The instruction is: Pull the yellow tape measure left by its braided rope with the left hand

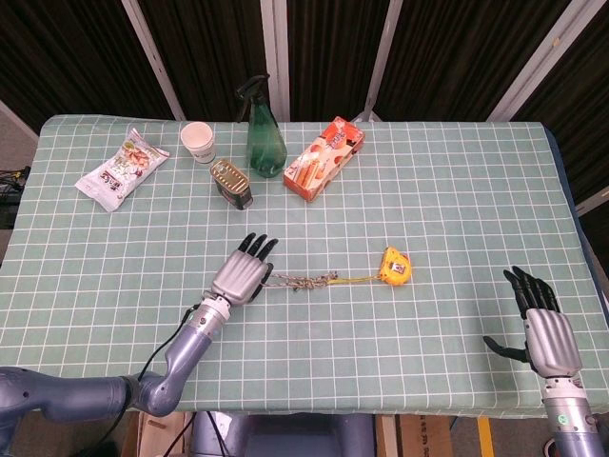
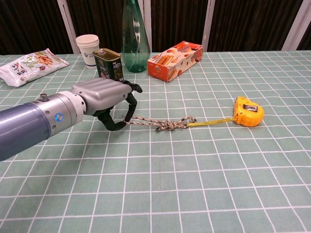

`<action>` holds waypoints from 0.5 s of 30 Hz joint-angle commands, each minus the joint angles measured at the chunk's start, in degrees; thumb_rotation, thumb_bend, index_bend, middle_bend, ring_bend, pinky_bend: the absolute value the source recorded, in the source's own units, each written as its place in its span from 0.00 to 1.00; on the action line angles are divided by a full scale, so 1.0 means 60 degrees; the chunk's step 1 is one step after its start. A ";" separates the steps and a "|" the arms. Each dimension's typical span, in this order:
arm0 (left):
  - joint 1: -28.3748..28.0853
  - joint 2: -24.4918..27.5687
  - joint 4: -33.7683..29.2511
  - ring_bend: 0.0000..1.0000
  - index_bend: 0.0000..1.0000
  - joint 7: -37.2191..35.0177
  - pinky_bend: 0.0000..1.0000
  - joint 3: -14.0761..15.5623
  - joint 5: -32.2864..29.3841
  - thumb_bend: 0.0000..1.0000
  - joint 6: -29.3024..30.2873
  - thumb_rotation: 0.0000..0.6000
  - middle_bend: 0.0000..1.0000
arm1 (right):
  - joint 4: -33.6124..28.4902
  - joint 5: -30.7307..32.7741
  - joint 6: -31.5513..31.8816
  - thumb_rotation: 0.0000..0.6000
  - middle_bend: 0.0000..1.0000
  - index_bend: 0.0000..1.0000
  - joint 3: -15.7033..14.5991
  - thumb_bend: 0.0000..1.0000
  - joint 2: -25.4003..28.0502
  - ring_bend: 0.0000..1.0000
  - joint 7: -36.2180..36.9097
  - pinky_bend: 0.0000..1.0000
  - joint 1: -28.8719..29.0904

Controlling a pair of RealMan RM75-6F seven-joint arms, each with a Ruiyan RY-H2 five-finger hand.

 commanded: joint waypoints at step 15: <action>0.1490 0.2608 -0.1834 0.00 0.59 -0.1313 0.07 0.0404 0.1401 0.54 0.1805 1.00 0.05 | 0.0039 -0.0037 0.0087 1.00 0.00 0.00 0.0014 0.17 -0.0035 0.00 -0.0164 0.00 -0.0005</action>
